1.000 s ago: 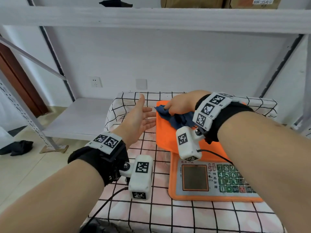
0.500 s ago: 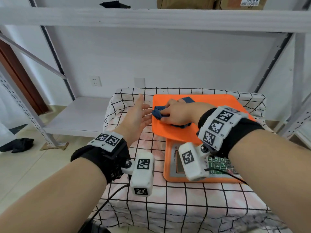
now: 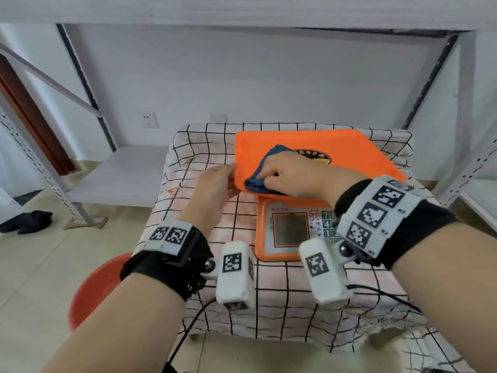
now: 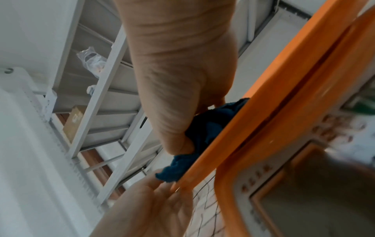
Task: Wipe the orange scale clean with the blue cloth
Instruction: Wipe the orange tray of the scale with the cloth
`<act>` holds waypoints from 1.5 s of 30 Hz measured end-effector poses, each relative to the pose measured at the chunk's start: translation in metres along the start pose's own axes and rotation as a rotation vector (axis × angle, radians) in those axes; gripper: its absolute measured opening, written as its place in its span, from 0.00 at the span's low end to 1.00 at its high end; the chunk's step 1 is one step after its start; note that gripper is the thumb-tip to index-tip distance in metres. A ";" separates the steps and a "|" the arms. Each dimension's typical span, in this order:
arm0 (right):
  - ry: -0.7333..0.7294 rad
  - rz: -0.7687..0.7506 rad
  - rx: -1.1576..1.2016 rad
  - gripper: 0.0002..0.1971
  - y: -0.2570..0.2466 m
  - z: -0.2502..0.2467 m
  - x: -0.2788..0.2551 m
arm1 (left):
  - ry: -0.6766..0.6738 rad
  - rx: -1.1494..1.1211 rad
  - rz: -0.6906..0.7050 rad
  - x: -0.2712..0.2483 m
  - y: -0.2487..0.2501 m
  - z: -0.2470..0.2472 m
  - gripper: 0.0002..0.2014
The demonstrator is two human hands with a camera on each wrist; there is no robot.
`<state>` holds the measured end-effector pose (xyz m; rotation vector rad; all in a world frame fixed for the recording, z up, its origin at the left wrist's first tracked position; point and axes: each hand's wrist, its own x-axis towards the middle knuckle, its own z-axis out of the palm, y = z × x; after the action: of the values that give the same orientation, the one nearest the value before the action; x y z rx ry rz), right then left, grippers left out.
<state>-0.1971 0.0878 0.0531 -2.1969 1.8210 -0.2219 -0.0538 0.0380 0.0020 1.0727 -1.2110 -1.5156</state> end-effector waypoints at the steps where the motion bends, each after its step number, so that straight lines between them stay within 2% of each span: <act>1: 0.000 0.023 0.029 0.18 0.005 -0.002 -0.006 | -0.002 0.043 0.009 0.001 0.001 0.000 0.08; 3: 0.034 0.082 0.103 0.14 0.015 -0.003 -0.018 | -0.005 0.106 0.021 0.005 0.002 -0.001 0.08; 6: 0.055 0.108 0.136 0.16 0.022 -0.002 -0.025 | -0.020 0.114 0.046 0.011 0.002 -0.001 0.09; 11: 0.033 0.097 -0.105 0.18 0.002 0.007 -0.010 | -0.029 0.061 0.085 0.027 0.001 0.001 0.12; 14: 0.082 0.089 -0.222 0.20 -0.003 0.016 0.008 | 0.002 0.016 0.075 0.040 0.003 0.004 0.13; 19: 0.041 0.084 -0.190 0.17 0.000 0.013 0.025 | -0.013 -0.052 0.060 0.048 0.001 0.002 0.13; 23: 0.113 0.044 -0.117 0.14 0.012 0.016 0.013 | -0.064 0.017 0.054 0.048 -0.003 -0.001 0.10; 27: 0.135 0.038 -0.026 0.14 0.028 0.012 -0.013 | 0.026 0.086 0.033 0.050 -0.006 0.000 0.10; 29: 0.157 0.056 0.101 0.18 0.031 0.009 -0.021 | 0.047 0.104 0.034 0.047 -0.006 0.000 0.09; 30: 0.177 0.056 0.153 0.23 0.031 0.007 -0.022 | 0.048 0.112 0.041 0.045 -0.006 0.000 0.08; 32: 0.205 0.055 0.178 0.30 0.026 0.005 -0.018 | 0.042 0.134 0.056 0.042 -0.006 -0.002 0.08; 37: 0.144 0.042 0.038 0.24 0.004 0.013 0.015 | -0.003 0.144 0.036 0.043 -0.005 -0.007 0.08; 39: 0.101 0.051 -0.114 0.17 -0.006 0.024 0.026 | -0.017 0.182 0.064 0.042 -0.005 -0.007 0.08; 41: 0.127 0.036 -0.218 0.15 -0.010 0.032 0.027 | -0.004 0.195 0.079 0.042 -0.005 -0.006 0.10; 44: 0.211 -0.017 -0.179 0.11 -0.001 0.033 0.012 | 0.033 0.261 0.118 0.045 -0.007 -0.005 0.11; 45: 0.245 -0.039 -0.143 0.14 0.005 0.033 0.006 | 0.052 0.288 0.131 0.046 -0.008 -0.005 0.11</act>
<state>-0.1916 0.0852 0.0199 -2.3958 1.9764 -0.3970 -0.0604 -0.0064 -0.0105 1.1857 -1.4643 -1.2316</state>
